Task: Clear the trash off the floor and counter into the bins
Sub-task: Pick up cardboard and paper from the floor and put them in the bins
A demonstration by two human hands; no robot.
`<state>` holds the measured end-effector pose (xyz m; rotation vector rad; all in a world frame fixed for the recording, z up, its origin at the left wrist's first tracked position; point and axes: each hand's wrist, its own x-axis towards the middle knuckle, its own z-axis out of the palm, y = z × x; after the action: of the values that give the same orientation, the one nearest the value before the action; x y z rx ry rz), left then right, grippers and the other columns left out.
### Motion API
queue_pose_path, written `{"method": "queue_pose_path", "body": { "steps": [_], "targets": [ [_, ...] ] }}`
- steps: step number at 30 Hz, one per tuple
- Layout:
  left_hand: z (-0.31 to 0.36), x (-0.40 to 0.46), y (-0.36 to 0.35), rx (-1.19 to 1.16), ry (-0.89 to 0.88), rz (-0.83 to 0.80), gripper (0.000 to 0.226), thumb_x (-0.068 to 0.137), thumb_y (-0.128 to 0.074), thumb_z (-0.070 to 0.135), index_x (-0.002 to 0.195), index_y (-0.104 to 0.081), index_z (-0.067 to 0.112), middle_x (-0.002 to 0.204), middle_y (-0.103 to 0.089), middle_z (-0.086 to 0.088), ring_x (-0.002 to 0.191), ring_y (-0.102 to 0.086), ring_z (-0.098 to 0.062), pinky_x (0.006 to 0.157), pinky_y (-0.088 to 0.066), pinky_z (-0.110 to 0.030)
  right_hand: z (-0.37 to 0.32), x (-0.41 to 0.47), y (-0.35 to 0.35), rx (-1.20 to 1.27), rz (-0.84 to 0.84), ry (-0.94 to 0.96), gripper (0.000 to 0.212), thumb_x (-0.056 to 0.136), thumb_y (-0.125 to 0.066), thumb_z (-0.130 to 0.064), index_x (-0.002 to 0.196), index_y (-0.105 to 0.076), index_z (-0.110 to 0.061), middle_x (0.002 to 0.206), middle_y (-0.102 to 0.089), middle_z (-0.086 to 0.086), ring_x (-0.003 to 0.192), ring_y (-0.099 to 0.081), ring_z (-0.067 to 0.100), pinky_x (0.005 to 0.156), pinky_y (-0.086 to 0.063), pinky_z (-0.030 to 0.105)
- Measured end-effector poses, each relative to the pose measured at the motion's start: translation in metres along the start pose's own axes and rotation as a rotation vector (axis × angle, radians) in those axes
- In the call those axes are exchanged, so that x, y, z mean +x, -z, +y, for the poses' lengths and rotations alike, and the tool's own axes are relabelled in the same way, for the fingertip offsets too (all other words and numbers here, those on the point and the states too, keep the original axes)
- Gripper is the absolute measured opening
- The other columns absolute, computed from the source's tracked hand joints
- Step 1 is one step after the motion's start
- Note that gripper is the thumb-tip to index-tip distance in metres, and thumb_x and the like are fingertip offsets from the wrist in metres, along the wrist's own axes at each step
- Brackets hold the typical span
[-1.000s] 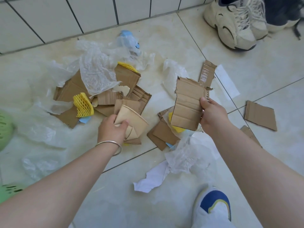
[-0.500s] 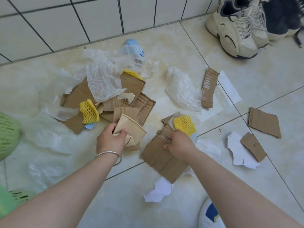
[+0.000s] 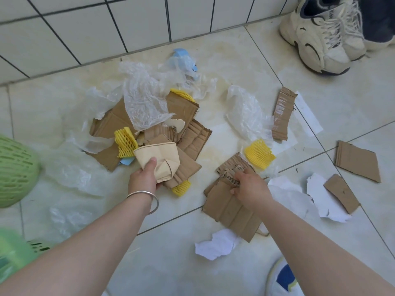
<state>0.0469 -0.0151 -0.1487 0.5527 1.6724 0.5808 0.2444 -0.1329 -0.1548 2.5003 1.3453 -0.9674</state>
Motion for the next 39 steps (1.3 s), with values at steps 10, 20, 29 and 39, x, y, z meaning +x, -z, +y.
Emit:
{"method": "queue_pose_path", "body": {
  "steps": [10,20,29,39],
  "targets": [
    [0.009,-0.004,0.006,-0.224,0.040,-0.092,0.007,0.092,-0.054,0.018,0.095,-0.056,0.012,0.081,-0.060,-0.003,0.072,-0.059,-0.018,0.071,-0.050,-0.039,-0.005,0.007,0.047,0.531,0.052,-0.004,0.011,0.090,-0.058,-0.020,0.098,-0.052,-0.016,0.083,-0.053,0.000,0.082,-0.050,0.022,0.059,-0.034,0.027],
    [0.041,-0.025,0.046,0.099,-0.289,-0.167,0.015,0.086,-0.063,0.015,0.081,-0.054,0.025,0.085,-0.062,-0.003,0.077,-0.059,-0.025,0.074,-0.052,-0.042,-0.064,0.000,0.086,1.374,-0.060,0.022,0.025,0.094,-0.049,-0.006,0.117,-0.058,-0.011,0.101,-0.066,0.006,0.082,-0.061,0.020,0.066,-0.048,0.032],
    [0.098,-0.077,0.137,0.250,-0.581,-0.094,0.061,0.087,-0.055,0.014,0.136,-0.029,0.040,0.111,-0.063,-0.001,0.095,-0.061,-0.023,0.088,-0.048,-0.036,-0.203,-0.055,0.100,1.078,-0.035,0.300,0.012,0.089,-0.059,-0.026,0.098,-0.065,-0.023,0.101,-0.069,-0.001,0.099,-0.064,0.025,0.089,-0.051,0.045],
    [0.100,-0.156,0.305,0.117,-0.624,0.282,0.029,0.079,-0.064,0.009,0.096,-0.052,0.029,0.085,-0.065,0.007,0.080,-0.062,-0.021,0.076,-0.051,-0.038,-0.348,-0.191,0.092,0.746,-0.005,0.706,0.021,0.088,-0.062,-0.020,0.103,-0.048,-0.022,0.093,-0.057,-0.011,0.092,-0.056,0.013,0.075,-0.046,0.030]
  ]
}}
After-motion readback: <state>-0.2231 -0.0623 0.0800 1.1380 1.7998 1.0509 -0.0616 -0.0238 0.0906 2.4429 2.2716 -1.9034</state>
